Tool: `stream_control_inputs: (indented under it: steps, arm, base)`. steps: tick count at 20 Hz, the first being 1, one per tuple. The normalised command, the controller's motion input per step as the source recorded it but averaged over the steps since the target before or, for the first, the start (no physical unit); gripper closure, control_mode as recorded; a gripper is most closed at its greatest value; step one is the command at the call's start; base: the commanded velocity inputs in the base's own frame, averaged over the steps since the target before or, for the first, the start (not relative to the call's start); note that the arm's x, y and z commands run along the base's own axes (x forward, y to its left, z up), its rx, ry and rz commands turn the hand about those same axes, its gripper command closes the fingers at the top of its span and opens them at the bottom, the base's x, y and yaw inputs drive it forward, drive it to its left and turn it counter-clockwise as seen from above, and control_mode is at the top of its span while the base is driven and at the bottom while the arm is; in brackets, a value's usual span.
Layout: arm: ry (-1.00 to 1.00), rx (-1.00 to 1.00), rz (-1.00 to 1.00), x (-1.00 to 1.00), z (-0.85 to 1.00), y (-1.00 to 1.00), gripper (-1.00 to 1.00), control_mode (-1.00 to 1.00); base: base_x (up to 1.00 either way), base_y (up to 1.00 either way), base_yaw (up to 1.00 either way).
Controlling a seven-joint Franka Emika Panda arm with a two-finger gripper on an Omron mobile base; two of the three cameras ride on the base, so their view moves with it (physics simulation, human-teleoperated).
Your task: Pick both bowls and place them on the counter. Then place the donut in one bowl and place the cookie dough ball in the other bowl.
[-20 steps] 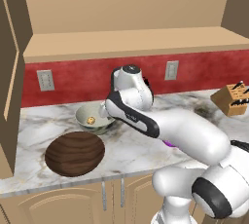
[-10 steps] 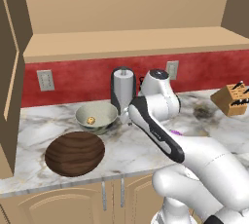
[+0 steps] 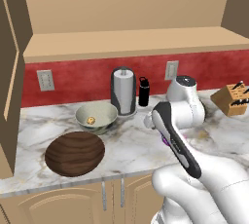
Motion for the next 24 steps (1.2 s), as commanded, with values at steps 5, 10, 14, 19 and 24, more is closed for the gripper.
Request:
stream_control_inputs:
  steps: [5, 10, 14, 19, 24]
  arm:
    - [0.06, -0.02, -0.12, -0.02, -0.11, -0.57, -1.00, -1.00]
    - [0.01, 0.00, 0.00, 0.11, -0.34, -0.23, -1.00, -1.00]
    - [0.08, 0.02, 0.00, 0.32, -0.36, -0.07, -1.00, -1.00]
    - [0.11, 0.00, 0.00, 0.38, -0.31, -0.04, -1.00, -1.00]
    - [0.11, 0.00, 0.00, 0.21, -0.23, -0.02, -1.00, -1.00]
  base:
    - [0.00, 0.00, 0.00]
    - [0.00, 0.00, 0.00]
    - [0.00, 0.00, 0.00]
    - [0.00, 0.00, 0.00]
    - [0.00, 0.00, 0.00]
